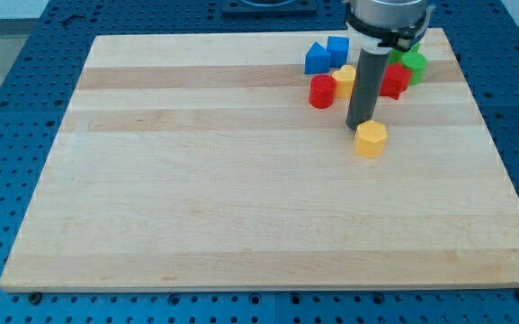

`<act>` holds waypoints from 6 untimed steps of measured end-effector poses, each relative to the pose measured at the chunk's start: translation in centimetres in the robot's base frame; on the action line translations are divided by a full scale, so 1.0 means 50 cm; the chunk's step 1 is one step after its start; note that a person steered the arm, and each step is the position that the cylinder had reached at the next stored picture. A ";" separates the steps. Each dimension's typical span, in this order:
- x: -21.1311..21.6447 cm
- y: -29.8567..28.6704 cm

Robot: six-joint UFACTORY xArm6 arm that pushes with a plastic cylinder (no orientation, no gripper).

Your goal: Slide the red star to the right side of the yellow heart

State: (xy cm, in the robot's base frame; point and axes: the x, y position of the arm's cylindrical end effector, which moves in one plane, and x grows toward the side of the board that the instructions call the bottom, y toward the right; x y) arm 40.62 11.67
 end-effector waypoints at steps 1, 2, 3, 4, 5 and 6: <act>0.015 -0.018; 0.021 -0.027; -0.026 -0.014; -0.015 0.092; -0.007 0.168; -0.059 0.253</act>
State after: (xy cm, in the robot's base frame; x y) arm 37.65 24.29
